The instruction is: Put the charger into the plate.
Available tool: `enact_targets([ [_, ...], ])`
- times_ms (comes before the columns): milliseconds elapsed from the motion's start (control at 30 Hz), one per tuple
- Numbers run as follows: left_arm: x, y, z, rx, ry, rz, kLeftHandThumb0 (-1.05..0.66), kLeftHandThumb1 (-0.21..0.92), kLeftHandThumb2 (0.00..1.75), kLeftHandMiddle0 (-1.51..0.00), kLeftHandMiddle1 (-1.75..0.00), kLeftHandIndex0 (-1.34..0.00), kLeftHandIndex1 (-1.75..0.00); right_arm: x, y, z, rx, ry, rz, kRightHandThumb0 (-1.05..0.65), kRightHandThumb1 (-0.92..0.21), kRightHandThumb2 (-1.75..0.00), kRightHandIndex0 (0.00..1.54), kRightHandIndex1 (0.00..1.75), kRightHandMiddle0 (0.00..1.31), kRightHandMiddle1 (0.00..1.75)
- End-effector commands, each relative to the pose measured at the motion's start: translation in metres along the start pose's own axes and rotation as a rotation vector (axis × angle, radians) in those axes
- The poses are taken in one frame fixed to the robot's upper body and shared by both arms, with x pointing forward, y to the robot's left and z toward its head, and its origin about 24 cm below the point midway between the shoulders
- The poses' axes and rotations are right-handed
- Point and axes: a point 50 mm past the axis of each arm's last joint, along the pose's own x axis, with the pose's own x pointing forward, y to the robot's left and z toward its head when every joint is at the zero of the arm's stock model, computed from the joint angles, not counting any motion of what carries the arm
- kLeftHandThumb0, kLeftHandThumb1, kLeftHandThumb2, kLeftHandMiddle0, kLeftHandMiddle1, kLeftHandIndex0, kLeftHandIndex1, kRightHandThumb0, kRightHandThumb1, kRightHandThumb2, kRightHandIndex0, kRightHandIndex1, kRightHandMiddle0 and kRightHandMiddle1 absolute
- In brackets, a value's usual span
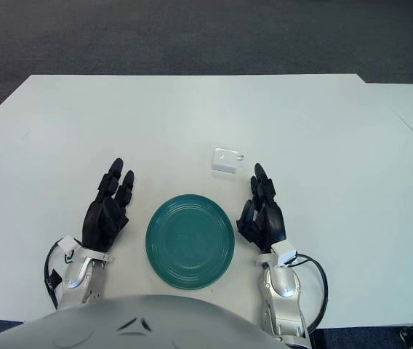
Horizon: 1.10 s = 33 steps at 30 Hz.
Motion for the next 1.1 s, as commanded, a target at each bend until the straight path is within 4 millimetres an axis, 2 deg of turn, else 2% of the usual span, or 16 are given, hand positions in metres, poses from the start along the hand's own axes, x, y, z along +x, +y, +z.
enact_targets([
  [0,-0.013,0.003,-0.027,-0.067,0.148,0.067,-1.05,0.92,0.91,-0.07,0.00,0.00,-0.13,-0.003,-0.015,-0.011,-0.016,0.119,-0.050,-0.81,-0.92,-0.98,0.04,0.01,0.00,0.11],
  [100,-0.013,0.002,-0.028,-0.088,0.158,0.088,-1.05,0.92,0.91,-0.07,0.00,0.00,-0.12,0.013,-0.028,0.002,-0.068,0.086,-0.105,-0.80,-0.92,-0.97,0.05,0.01,0.00,0.14],
  [200,-0.013,0.002,-0.029,-0.097,0.161,0.098,-1.05,0.92,0.90,-0.08,-0.01,0.00,-0.14,0.031,-0.031,0.020,-0.163,0.019,-0.150,-0.78,-0.92,-0.90,0.08,0.01,0.00,0.24],
  [400,-0.012,0.001,-0.032,-0.104,0.159,0.077,-1.05,0.92,0.90,-0.08,0.00,0.00,-0.16,0.069,-0.020,0.069,-0.415,-0.162,-0.133,-0.82,-0.92,-0.70,0.10,0.01,0.00,0.39],
  [567,-0.013,-0.004,-0.033,-0.161,0.154,0.073,-1.05,0.92,0.89,-0.06,0.00,0.00,-0.12,0.083,-0.010,0.091,-0.582,-0.244,-0.110,-0.91,-0.92,-0.59,0.07,0.00,0.00,0.43],
  [700,-0.016,-0.010,-0.029,-0.178,0.143,0.079,-1.04,0.92,0.89,-0.05,0.00,0.00,-0.10,0.095,0.000,0.109,-0.759,-0.305,-0.075,-1.00,-0.92,-0.58,0.05,0.00,0.00,0.42],
  [867,-0.015,-0.007,-0.029,-0.153,0.136,0.078,-1.04,0.92,0.91,-0.07,-0.01,0.00,-0.14,0.107,0.014,0.121,-0.985,-0.340,-0.034,-1.04,-0.92,-0.61,0.01,0.00,0.00,0.35],
  [1067,-0.013,-0.002,-0.035,-0.142,0.136,0.106,-1.05,0.92,0.92,-0.10,-0.01,0.00,-0.21,0.125,0.048,0.118,-1.194,-0.350,0.065,-1.05,-0.92,-0.63,0.01,0.00,0.00,0.32],
])
